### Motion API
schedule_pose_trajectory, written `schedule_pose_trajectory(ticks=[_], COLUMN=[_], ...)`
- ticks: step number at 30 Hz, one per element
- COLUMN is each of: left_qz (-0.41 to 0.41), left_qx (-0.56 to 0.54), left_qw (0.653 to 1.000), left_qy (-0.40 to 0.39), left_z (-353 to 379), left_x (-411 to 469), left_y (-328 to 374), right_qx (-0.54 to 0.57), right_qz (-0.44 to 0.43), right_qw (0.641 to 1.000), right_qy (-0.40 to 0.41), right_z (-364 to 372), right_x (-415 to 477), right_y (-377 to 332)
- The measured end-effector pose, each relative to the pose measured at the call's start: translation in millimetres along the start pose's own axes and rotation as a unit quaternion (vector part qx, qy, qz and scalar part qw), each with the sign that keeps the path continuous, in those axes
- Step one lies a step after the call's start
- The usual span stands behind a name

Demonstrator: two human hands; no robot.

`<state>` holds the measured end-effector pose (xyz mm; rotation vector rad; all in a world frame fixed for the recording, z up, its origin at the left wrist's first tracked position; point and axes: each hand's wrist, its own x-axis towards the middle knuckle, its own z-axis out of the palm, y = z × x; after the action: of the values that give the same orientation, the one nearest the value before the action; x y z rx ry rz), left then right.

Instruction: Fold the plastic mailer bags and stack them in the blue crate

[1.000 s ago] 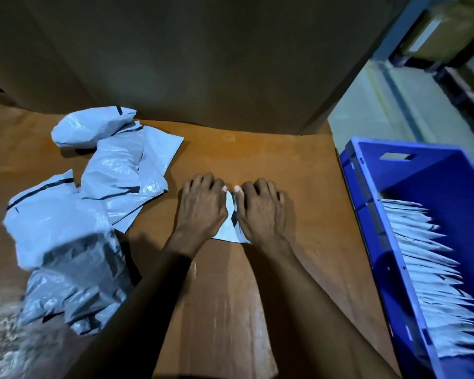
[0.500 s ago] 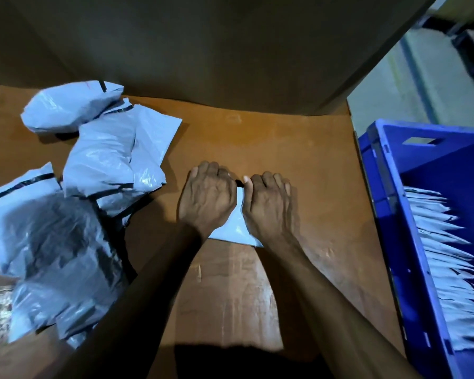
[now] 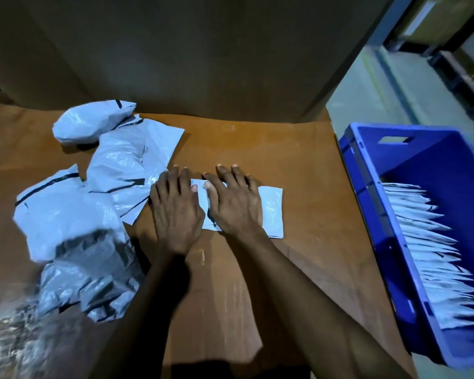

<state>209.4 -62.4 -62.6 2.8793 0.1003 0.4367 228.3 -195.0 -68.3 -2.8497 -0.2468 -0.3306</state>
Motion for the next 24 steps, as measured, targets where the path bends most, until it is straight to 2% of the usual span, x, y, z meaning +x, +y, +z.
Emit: schedule_pose_trajectory(ticks=[6,9,12,15,17,20,24], left_qz=[0.022,0.045,0.074,0.105,0.112,0.144,0.208], left_qx=[0.011,0.020,0.001,-0.015,-0.046,-0.081,-0.012], left_qw=[0.999,0.998,0.996,0.993,0.992,0.986,0.977], left_qy=[-0.024,-0.042,-0.040,-0.056,-0.038,-0.032,-0.038], left_z=[-2.4,-8.3,-6.6,-0.9,-0.7,2.5,13.5], left_x=[6.3,10.4,7.7,-3.6,-9.3,-11.6,-15.4], left_y=[1.3,9.7,12.5,11.1,14.1,21.8,20.7], right_qx=[-0.019,-0.009,0.087,0.203,0.180,0.105,0.041], right_qz=[0.028,0.022,-0.008,0.007,0.012,0.026,0.007], right_qw=[0.998,0.999,0.996,0.975,0.979,0.994,0.999], right_qy=[-0.050,-0.045,0.006,0.092,0.094,0.011,-0.014], right_z=[1.4,-2.7,-9.2,-21.0,-27.6,-34.4,-32.7], right_x=[2.9,2.5,-2.2,-23.4,-43.1,-62.0,-67.2], right_y=[-1.1,-2.0,1.7,18.2,34.9,49.5,50.9])
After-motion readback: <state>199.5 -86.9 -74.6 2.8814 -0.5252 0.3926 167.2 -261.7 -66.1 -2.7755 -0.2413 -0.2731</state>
